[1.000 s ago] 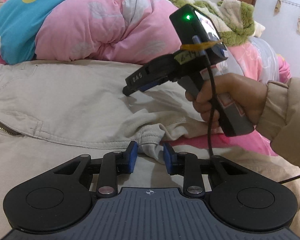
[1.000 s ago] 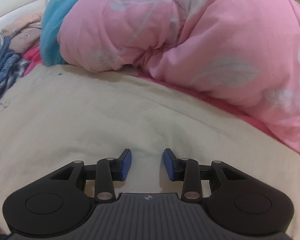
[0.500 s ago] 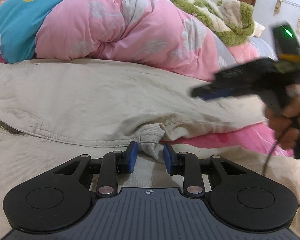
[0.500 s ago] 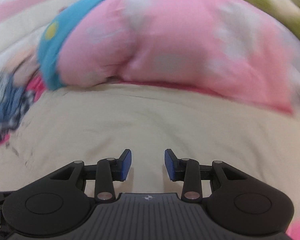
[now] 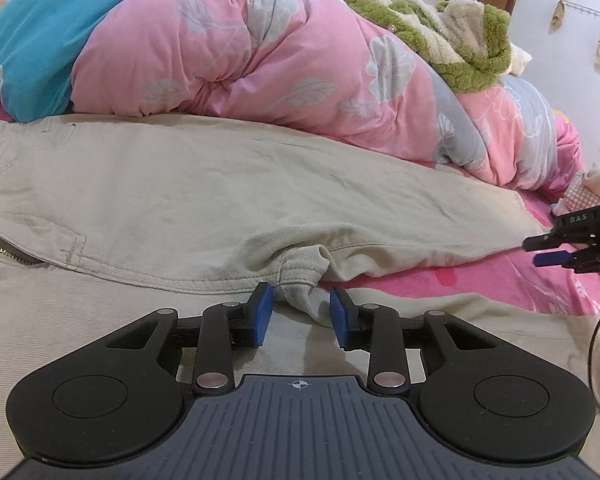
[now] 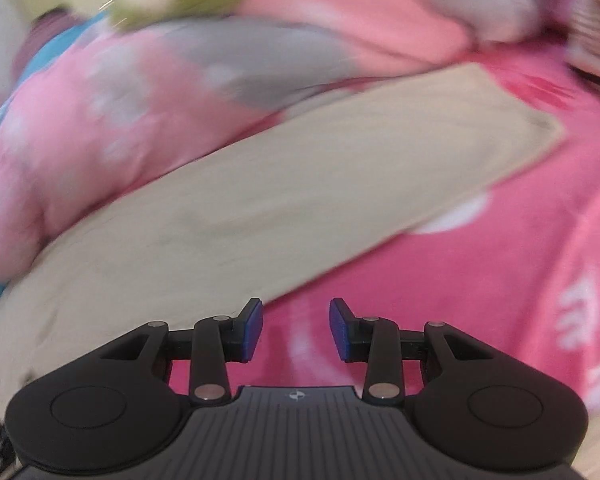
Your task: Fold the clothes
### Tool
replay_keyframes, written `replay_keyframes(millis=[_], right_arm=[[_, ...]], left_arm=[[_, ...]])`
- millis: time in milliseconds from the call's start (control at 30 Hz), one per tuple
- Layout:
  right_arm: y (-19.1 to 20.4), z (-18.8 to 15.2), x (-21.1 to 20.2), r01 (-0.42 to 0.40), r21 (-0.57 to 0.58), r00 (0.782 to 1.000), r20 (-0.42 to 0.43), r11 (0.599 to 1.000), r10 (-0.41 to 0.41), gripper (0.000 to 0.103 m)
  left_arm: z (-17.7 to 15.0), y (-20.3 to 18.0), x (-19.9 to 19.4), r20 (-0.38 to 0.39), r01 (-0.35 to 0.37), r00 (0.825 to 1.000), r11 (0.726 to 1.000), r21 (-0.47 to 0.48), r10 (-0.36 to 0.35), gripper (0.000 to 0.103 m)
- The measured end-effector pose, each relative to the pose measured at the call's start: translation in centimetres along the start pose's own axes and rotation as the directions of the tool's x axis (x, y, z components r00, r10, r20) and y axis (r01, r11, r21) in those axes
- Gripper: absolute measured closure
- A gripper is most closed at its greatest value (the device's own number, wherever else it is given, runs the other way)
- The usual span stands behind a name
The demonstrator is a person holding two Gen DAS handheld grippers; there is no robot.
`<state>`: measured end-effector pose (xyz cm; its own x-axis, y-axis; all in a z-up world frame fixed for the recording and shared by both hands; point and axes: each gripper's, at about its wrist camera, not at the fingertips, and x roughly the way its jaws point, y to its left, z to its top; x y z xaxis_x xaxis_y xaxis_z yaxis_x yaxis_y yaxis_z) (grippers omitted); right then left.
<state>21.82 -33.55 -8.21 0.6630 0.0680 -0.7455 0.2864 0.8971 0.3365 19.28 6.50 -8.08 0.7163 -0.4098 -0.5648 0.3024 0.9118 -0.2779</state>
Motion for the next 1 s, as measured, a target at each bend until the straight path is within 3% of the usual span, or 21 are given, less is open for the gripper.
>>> replay_keyframes(millis=[133, 333, 467, 533, 600, 633, 867, 933, 1000], right_arm=[[-5.7, 1.9, 0.2, 0.003, 0.231, 0.998, 0.060, 0.973, -0.017, 0.063], [-14.6, 4.5, 2.6, -0.102, 0.569, 0.985, 0.174, 0.816, 0.003, 0.064], [-16.4, 6.8, 4.1, -0.102, 0.604, 0.980, 0.199, 0.790, -0.026, 0.065], [-17.3, 8.0, 4.8, -0.098, 0.614, 0.977, 0.211, 0.783, -0.043, 0.072], [-17.1, 8.7, 4.8, -0.060, 0.581, 0.971, 0.221, 0.812, -0.086, 0.098], [-17.0, 9.0, 4.6, -0.041, 0.566, 0.968, 0.228, 0.823, -0.109, 0.100], [-16.6, 9.6, 3.4, 0.034, 0.507, 0.940, 0.277, 0.862, -0.199, 0.102], [-17.6, 9.3, 4.9, 0.080, 0.533, 0.953, 0.208, 0.842, -0.222, 0.102], [-18.5, 8.8, 5.1, 0.038, 0.563, 0.957, 0.217, 0.826, -0.192, 0.102]], left_arm=[[0.0, 0.0, 0.0, 0.000, 0.002, 1.000, 1.000, -0.003, -0.002, 0.071], [-0.1, 0.0, 0.1, 0.003, 0.004, 1.000, 1.000, -0.006, -0.004, 0.070], [-0.1, 0.0, 0.3, 0.004, 0.004, 1.000, 1.000, -0.007, -0.004, 0.070], [0.0, 0.0, 0.3, 0.003, 0.004, 1.000, 1.000, -0.006, -0.004, 0.069], [0.0, 0.1, 0.3, 0.004, 0.005, 1.000, 1.000, -0.007, -0.005, 0.069], [0.0, 0.1, 0.3, 0.004, 0.006, 1.000, 1.000, -0.008, -0.006, 0.069], [0.0, 0.1, 0.3, 0.003, 0.007, 1.000, 1.000, -0.006, -0.007, 0.069], [0.0, 0.2, 0.3, 0.003, 0.008, 1.000, 1.000, -0.007, -0.008, 0.069], [0.0, 0.2, 0.3, 0.003, 0.008, 1.000, 1.000, -0.008, -0.008, 0.069]])
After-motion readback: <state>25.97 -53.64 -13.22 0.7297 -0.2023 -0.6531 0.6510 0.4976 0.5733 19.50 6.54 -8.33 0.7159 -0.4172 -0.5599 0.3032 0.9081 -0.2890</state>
